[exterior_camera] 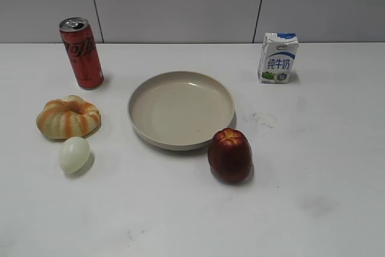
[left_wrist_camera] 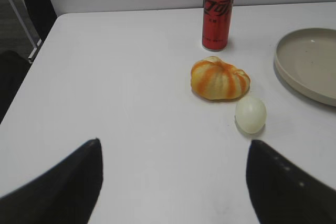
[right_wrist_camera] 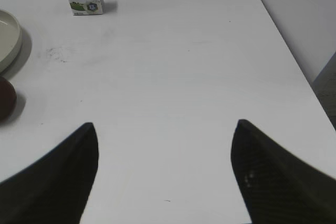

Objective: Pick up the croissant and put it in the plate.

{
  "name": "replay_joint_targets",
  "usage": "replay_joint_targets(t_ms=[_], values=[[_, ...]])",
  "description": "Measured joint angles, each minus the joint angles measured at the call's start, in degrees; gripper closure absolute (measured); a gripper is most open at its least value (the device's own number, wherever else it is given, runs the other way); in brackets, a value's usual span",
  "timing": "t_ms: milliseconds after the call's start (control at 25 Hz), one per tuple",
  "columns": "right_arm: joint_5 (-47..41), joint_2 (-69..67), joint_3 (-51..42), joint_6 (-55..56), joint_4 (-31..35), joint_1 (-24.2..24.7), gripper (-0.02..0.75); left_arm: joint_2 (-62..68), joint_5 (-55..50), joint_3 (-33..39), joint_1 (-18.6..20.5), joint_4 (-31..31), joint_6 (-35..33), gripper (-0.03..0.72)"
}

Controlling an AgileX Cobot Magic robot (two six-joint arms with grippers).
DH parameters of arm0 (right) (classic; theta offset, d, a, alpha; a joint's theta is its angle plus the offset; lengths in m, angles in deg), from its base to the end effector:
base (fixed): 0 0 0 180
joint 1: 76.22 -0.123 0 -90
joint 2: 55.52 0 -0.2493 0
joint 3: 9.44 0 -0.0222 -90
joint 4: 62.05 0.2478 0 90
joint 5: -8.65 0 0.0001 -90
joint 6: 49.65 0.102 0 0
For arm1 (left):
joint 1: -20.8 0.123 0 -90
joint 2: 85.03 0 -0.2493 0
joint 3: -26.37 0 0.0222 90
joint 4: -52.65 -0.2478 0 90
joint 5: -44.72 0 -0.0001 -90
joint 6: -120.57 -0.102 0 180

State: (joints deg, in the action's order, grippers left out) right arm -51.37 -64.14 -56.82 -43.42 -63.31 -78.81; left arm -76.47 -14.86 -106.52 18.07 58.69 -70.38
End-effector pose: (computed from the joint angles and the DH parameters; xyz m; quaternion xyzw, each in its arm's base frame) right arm 0.0382 -0.0002 0.2725 0.0273 0.8476 0.0298 0.5290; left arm 0.0370 -0.0110 0.2750 0.1022 0.8372 -0.0142 0.5371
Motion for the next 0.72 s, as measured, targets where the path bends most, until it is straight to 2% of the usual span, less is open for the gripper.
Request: replay_joint_targets(t_ms=[520,720], values=[[0.0,0.0,0.0,0.0,0.0,0.0,0.145,0.2,0.0,0.0,0.0,-0.4,0.0,0.078],[0.0,0.0,0.0,0.0,0.0,0.0,0.145,6.7,4.5,-1.8,0.0,0.2,0.0,0.092]])
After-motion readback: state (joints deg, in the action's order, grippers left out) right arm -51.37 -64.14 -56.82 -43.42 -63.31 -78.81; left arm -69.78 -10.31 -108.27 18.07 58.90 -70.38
